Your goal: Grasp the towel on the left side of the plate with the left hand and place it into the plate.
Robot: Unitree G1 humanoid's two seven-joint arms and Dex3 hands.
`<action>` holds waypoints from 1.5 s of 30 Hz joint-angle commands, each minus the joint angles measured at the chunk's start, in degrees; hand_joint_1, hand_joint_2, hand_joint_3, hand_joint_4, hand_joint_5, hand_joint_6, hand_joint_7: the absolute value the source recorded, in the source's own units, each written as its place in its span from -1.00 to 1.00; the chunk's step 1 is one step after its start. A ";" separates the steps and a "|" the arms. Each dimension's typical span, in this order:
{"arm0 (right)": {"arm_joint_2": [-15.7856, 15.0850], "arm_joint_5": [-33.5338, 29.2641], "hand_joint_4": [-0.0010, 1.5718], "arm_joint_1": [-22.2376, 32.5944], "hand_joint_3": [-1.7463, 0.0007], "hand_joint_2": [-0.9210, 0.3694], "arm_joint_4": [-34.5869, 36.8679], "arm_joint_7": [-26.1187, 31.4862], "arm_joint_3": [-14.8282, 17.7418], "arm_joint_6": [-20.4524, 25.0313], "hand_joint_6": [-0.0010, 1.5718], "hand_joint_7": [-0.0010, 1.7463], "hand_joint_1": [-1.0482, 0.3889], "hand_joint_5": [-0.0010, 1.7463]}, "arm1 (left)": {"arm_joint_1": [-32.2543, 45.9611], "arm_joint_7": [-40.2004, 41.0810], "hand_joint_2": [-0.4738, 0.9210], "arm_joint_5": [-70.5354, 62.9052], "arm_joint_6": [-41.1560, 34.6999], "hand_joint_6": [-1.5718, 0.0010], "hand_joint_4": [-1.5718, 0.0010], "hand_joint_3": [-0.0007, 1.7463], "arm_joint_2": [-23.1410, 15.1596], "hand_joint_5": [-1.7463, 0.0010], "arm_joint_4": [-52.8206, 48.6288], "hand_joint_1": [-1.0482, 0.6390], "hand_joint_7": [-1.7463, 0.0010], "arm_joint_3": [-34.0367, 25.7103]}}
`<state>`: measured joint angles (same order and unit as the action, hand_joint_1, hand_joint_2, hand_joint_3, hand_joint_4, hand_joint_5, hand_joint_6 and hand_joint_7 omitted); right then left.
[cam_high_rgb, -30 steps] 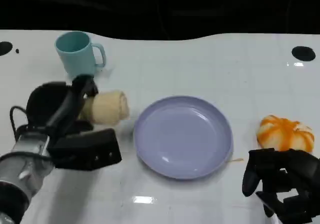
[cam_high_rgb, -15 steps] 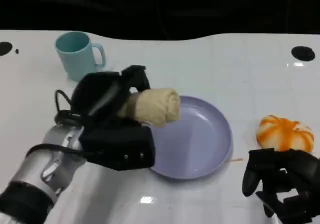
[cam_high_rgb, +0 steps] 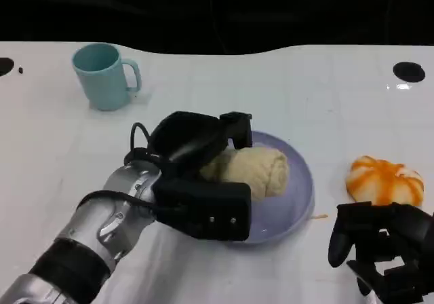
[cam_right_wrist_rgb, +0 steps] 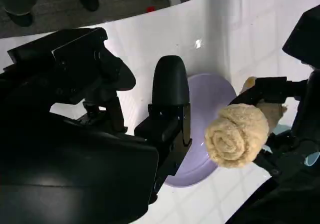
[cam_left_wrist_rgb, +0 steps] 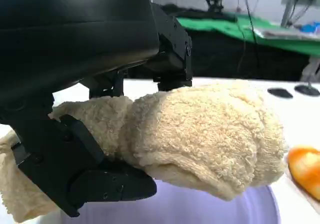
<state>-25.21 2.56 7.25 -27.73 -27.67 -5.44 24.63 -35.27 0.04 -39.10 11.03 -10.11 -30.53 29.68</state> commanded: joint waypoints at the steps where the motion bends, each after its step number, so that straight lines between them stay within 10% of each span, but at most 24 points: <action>1: -0.62 0.24 -0.15 -0.15 -0.13 -0.60 0.12 -0.24 0.25 -0.10 -0.17 0.64 0.59 0.93 | -0.55 -6.54 0.98 0.50 -2.11 0.30 0.51 -0.78 -1.02 0.02 1.95 -0.14 0.85 0.41; 7: -0.83 0.07 -0.16 -0.16 -0.12 -0.60 -0.02 -0.36 0.22 -0.16 -0.17 0.64 0.60 0.93 | 0.73 -9.99 1.00 -0.55 -4.08 0.95 0.97 -0.90 -2.39 0.61 5.37 -0.55 1.00 0.63; 17: -0.66 0.00 -0.16 -0.16 -0.12 -0.60 -0.14 -0.18 0.14 0.11 -0.18 0.64 0.59 0.92 | 5.35 -13.80 1.00 3.38 -4.61 0.92 0.93 -0.86 -6.40 0.66 13.97 -0.71 0.97 -3.42; 28: -0.58 0.02 -0.17 -0.39 -0.09 -0.63 -0.49 -0.08 0.01 0.46 -0.18 0.63 0.60 0.92 | 19.20 -24.27 1.00 27.16 -16.83 0.47 0.29 -0.68 -5.30 0.32 33.02 -0.21 0.84 -17.88; 32: -0.56 0.22 -0.16 -0.49 -0.10 -0.62 -0.13 -0.27 0.06 -0.05 -0.18 0.63 0.61 0.92 | 25.04 -24.18 1.00 34.88 -23.97 0.02 0.00 -0.62 -3.56 0.13 40.00 -0.03 0.67 -22.35; 34: -0.55 0.27 -0.16 -0.52 -0.10 -0.62 -0.24 -0.22 0.07 0.33 -0.18 0.63 0.60 0.91 | 28.61 -23.82 0.82 38.00 -25.44 -0.23 -0.02 -0.27 -2.93 -0.16 42.50 0.09 0.62 -24.12; 38: -0.45 0.39 -0.16 -0.58 -0.11 -0.62 -0.11 -0.21 0.08 0.10 -0.17 0.63 0.60 0.92 | 33.45 -22.73 0.50 41.40 -31.15 -0.23 0.00 0.27 -2.37 -0.58 47.89 0.15 0.15 -25.98; 45: -0.66 0.46 -0.15 -0.75 -0.12 -0.60 0.63 -0.47 0.35 -0.69 -0.17 0.63 0.59 0.91 | 40.28 -21.37 0.36 46.65 -43.66 -0.04 -0.05 0.55 -2.49 -0.99 58.87 0.16 -0.66 -28.37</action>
<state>-25.24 2.61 6.68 -27.67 -27.82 -5.75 24.72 3.27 -22.44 6.19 -28.74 -11.94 24.89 2.21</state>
